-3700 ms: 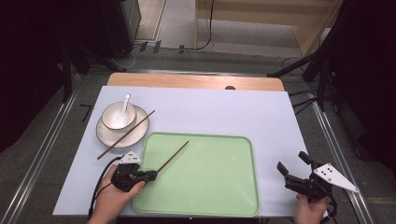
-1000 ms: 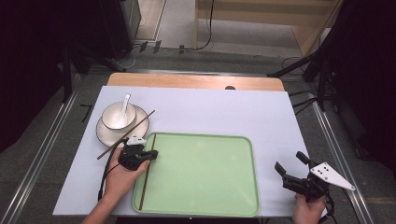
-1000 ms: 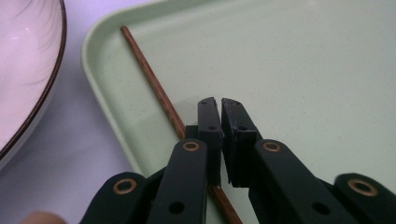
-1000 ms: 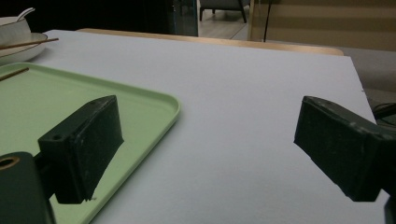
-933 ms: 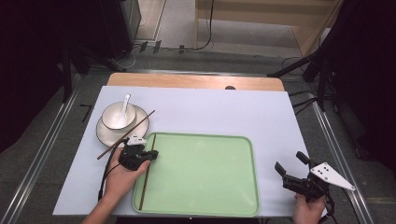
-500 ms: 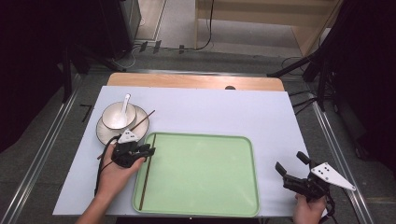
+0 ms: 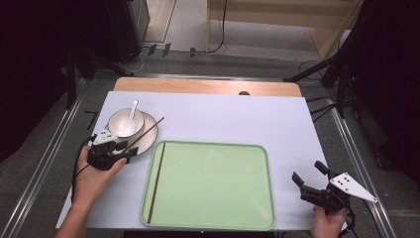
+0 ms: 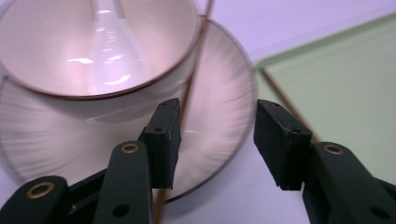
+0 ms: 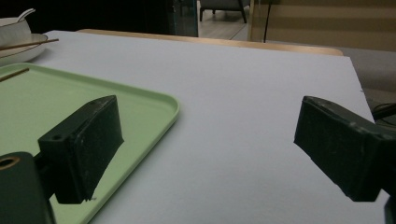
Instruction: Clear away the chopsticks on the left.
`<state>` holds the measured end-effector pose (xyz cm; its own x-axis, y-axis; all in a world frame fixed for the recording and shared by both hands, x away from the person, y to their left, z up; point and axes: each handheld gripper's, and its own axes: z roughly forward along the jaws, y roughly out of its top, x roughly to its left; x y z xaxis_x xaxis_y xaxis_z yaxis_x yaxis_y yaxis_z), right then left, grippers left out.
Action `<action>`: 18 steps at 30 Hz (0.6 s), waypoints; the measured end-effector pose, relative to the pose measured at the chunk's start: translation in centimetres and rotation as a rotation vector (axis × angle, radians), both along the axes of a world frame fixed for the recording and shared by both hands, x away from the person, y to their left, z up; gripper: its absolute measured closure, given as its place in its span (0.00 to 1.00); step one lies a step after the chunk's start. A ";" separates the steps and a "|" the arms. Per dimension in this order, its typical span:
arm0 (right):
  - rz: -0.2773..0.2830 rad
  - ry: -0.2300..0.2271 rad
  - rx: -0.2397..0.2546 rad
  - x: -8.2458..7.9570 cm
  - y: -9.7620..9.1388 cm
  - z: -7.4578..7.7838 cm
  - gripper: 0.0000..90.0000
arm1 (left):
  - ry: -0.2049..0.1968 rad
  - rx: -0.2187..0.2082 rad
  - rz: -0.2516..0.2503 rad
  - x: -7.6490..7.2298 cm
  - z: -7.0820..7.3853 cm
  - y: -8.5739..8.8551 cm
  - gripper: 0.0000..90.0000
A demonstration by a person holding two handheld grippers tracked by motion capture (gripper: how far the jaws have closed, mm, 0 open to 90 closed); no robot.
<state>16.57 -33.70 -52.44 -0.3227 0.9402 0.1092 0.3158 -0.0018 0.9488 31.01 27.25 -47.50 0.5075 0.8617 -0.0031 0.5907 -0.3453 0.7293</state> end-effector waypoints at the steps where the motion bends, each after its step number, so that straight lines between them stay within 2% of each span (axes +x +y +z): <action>1: -0.001 0.001 0.000 0.0 0.0 0.0 0.08 | 0.003 0.004 0.008 0.1 -0.1 0.2 0.61; 5: 0.000 0.001 0.001 0.0 0.0 0.0 0.08 | 0.032 0.033 0.020 0.7 -0.6 0.8 0.70; 10: 0.001 0.002 0.001 0.0 0.0 0.0 0.08 | 0.072 0.054 0.002 1.4 -1.4 0.7 0.74; 14: 0.001 0.003 0.002 0.0 0.0 0.0 0.08 | 0.089 0.074 -0.004 1.6 -1.8 0.5 0.78; 16: 0.001 0.004 0.002 0.0 0.0 0.0 0.08 | 0.096 0.085 -0.012 1.7 -2.0 0.4 0.83; 18: 0.002 0.005 0.002 0.0 0.0 0.0 0.08 | 0.103 0.078 -0.029 1.7 -1.9 0.3 0.89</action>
<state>16.61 -33.67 -52.48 -0.3238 0.9394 0.1125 0.3203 -0.0031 0.9473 32.70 27.59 -49.43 0.5327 0.8463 0.0098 0.6498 -0.4164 0.6359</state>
